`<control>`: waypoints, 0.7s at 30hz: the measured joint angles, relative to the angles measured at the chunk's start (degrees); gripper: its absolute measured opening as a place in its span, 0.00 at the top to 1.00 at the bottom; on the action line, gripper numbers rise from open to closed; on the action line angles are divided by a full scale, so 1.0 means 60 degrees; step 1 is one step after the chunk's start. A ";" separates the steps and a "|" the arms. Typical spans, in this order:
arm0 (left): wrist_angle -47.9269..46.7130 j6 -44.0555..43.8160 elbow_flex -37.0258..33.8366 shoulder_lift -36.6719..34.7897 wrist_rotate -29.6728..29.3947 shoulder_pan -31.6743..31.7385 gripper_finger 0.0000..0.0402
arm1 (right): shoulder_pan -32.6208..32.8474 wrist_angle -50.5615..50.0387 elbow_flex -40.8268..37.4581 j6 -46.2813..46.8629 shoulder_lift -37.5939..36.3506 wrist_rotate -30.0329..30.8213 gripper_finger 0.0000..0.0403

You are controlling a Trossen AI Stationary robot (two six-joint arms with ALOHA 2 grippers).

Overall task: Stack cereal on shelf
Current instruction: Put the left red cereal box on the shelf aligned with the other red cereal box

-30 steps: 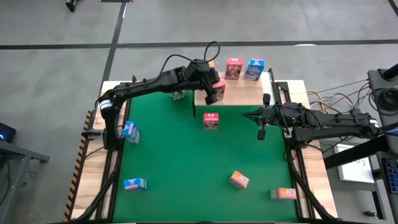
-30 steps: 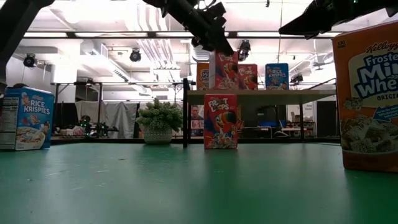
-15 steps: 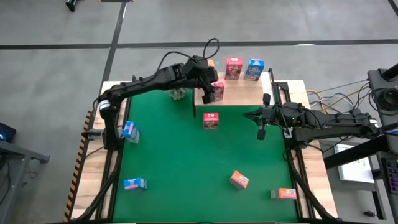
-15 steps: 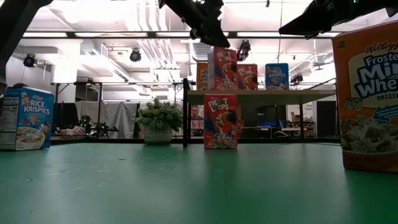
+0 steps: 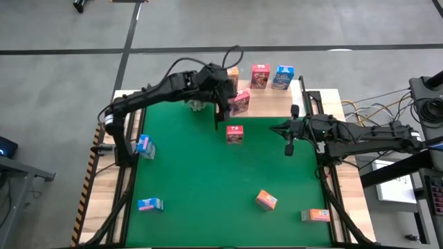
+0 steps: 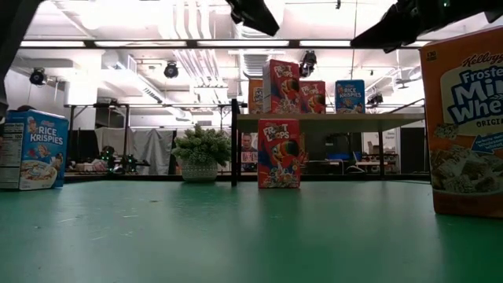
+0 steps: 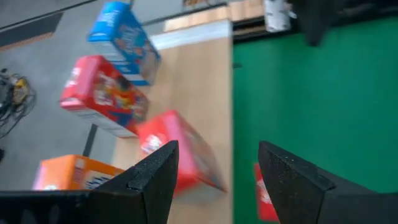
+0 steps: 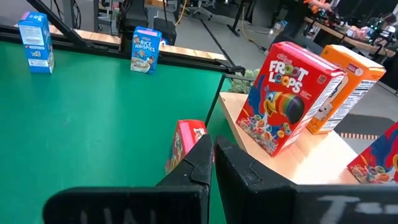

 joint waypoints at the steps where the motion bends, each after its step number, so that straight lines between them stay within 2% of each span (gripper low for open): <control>1: 0.0020 -0.0002 -0.0249 -0.0198 0.0000 -0.0115 0.49 | 0.0000 -0.0005 0.0000 -0.0002 0.0025 0.0000 0.98; 7: 0.1160 -0.0204 -0.2352 -0.1677 -0.0004 -0.0840 0.49 | 0.0000 -0.0026 0.0000 0.0243 0.0291 0.0005 0.98; 15: 0.3914 -0.0238 -0.6068 -0.4090 -0.0033 -0.1164 0.49 | 0.0000 0.0121 0.0000 0.0675 0.0432 -0.0011 0.98; 21: 0.5682 -0.0358 -0.8575 -0.5781 -0.0031 -0.1210 0.49 | 0.0000 0.2037 0.0000 0.0617 0.1113 -0.0010 0.98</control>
